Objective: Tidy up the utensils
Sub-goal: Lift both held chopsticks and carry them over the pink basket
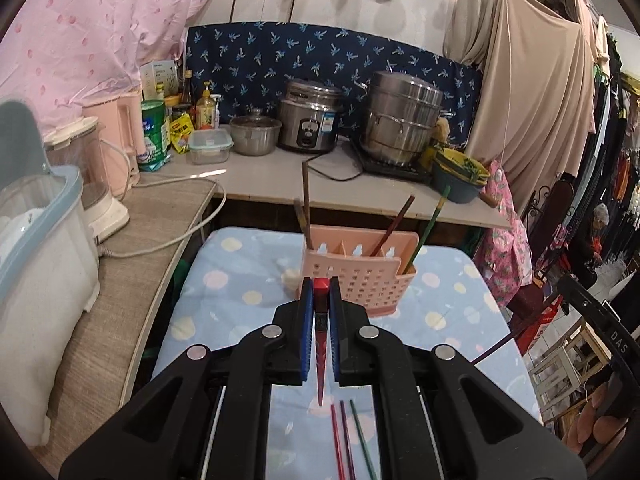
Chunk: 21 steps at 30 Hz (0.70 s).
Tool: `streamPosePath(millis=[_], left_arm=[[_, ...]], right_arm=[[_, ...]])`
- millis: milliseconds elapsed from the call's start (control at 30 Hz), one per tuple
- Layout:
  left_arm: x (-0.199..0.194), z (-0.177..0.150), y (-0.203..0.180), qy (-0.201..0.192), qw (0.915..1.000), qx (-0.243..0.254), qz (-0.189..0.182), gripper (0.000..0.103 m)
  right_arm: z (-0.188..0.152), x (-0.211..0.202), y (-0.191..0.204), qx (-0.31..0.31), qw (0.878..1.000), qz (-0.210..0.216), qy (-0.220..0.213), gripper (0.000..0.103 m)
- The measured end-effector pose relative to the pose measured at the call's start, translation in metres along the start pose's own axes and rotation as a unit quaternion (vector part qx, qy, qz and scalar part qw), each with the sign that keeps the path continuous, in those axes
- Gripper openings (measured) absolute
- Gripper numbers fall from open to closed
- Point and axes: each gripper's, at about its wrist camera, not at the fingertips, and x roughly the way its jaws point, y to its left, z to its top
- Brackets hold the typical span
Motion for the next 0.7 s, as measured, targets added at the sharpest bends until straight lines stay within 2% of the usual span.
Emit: streamPosePath(millis=[333,467,567,700], left_arm=[[0.003,0.088,-0.013,-0.076,0.9971,-0.007,0.002,0.007],[0.010,0.112,-0.021,-0.103,0.9946,-0.002,0.002,0.007],[0.020,0.129,-0.025,-0.123,0.9924,-0.001,0.001,0.007],[0.041,0.137,-0.026,-0.124,0.9922,-0.003,0.008,0.007]], right_arm=[[0.088,0.039,0.007,0.026,0.998,0.036,-0.052,0.007],[0.119,0.061,0.008,0.038,0.996,0.044,-0.070,0.007],[0.133,0.078,0.011,0.041,0.995,0.044,-0.074,0.007],[0.137,0.105,0.015,0.034,0.997,0.037,-0.066,0.007]])
